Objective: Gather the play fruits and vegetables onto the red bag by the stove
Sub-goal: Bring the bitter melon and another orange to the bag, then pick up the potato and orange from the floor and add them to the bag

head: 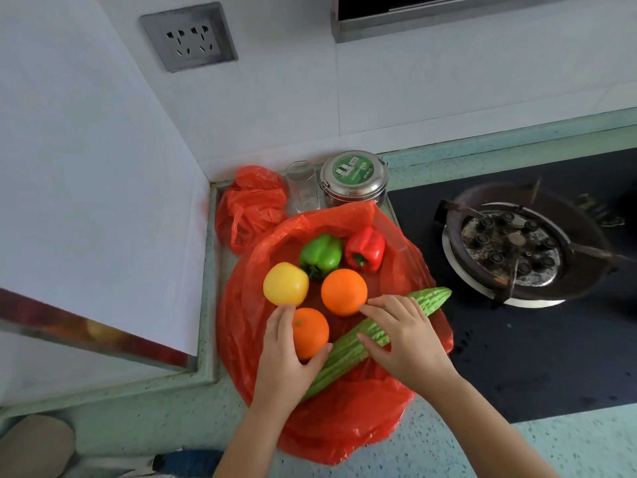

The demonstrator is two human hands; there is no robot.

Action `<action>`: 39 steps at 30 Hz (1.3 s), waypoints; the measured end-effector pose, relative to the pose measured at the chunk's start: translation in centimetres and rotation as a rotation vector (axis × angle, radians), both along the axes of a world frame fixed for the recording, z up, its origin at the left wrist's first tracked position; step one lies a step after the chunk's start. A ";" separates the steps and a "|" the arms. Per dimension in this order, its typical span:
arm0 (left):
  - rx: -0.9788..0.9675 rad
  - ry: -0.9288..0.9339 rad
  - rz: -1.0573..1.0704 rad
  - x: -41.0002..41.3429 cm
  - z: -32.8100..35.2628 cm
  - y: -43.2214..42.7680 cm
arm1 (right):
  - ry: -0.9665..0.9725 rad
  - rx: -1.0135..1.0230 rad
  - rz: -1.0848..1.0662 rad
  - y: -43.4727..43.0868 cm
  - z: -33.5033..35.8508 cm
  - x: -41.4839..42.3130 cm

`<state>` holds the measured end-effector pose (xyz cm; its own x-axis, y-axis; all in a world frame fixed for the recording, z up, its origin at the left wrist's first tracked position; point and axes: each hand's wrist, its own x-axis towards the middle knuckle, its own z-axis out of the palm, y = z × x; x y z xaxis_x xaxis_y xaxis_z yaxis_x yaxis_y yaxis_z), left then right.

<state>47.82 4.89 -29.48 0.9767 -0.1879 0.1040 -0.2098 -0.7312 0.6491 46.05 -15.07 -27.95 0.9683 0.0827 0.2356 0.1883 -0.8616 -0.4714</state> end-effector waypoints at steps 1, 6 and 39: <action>0.028 -0.058 -0.020 -0.1 0.5 -0.1 | -0.017 -0.006 -0.015 0.0 0.4 -0.2; 0.173 -0.350 -0.126 -0.6 3.3 -0.9 | -0.091 -0.052 -0.101 0.1 2.7 -1.9; -0.084 -0.506 -0.682 -14.3 9.2 -6.1 | -0.153 -0.225 -0.830 3.3 10.3 -24.5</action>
<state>33.55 -1.17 -20.26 0.4849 -0.6899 0.5374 -0.8660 -0.2932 0.4050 21.58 -11.77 -17.68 0.6954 -0.5749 0.4312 -0.4938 -0.8182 -0.2945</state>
